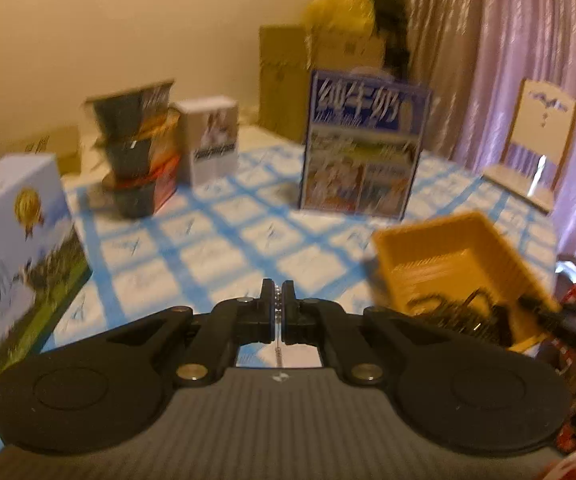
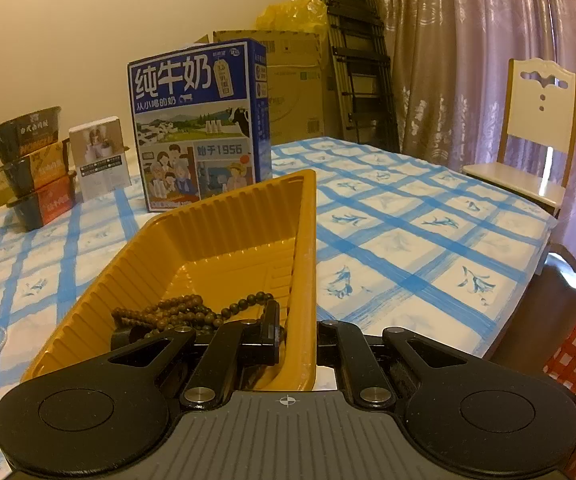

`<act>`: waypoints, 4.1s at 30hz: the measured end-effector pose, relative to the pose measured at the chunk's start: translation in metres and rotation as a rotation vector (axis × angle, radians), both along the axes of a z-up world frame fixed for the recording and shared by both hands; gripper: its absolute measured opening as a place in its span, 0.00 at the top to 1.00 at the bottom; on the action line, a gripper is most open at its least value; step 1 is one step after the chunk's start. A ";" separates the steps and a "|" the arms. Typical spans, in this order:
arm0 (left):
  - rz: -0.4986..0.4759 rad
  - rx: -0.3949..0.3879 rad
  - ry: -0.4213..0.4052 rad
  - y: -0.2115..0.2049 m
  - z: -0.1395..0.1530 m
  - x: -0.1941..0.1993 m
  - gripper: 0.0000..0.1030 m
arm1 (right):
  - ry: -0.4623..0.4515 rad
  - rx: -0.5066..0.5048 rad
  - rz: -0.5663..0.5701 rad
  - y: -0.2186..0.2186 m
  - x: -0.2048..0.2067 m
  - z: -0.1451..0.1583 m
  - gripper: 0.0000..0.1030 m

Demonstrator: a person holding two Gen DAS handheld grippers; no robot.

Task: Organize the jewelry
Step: 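Lift the pearl strand into the orange tray and open the left tool, then lower the orange tray flat onto the table and open the right tool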

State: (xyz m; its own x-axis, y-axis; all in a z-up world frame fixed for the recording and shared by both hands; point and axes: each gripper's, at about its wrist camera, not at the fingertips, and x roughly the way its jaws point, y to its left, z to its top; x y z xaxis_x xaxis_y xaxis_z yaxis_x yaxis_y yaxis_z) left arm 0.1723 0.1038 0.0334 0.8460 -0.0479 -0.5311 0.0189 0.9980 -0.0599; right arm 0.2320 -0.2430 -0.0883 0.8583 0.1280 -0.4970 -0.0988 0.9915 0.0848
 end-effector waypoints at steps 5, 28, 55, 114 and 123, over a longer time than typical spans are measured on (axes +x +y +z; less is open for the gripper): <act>-0.047 -0.015 -0.041 -0.015 0.029 0.005 0.99 | -0.004 0.012 0.005 -0.001 0.000 0.002 0.92; -0.302 -0.215 -0.036 -0.152 0.018 0.104 0.98 | -0.013 0.027 0.011 0.000 -0.001 0.004 0.92; -0.154 -0.237 0.157 -0.113 -0.075 0.081 0.71 | 0.003 0.068 -0.016 -0.006 0.004 -0.006 0.92; 0.083 -0.078 0.164 -0.045 -0.069 -0.019 0.18 | 0.059 0.126 0.134 0.023 -0.012 0.039 0.20; 0.128 -0.062 0.128 -0.047 -0.040 -0.077 0.11 | 0.104 0.098 0.272 0.061 -0.087 0.063 0.20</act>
State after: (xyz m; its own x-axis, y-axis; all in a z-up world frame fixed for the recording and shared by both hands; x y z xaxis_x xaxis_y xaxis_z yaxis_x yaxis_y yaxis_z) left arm 0.0956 0.0566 -0.0070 0.7731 0.0199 -0.6340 -0.1197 0.9861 -0.1150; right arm 0.1449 -0.1825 -0.0249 0.7311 0.3981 -0.5541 -0.3453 0.9163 0.2028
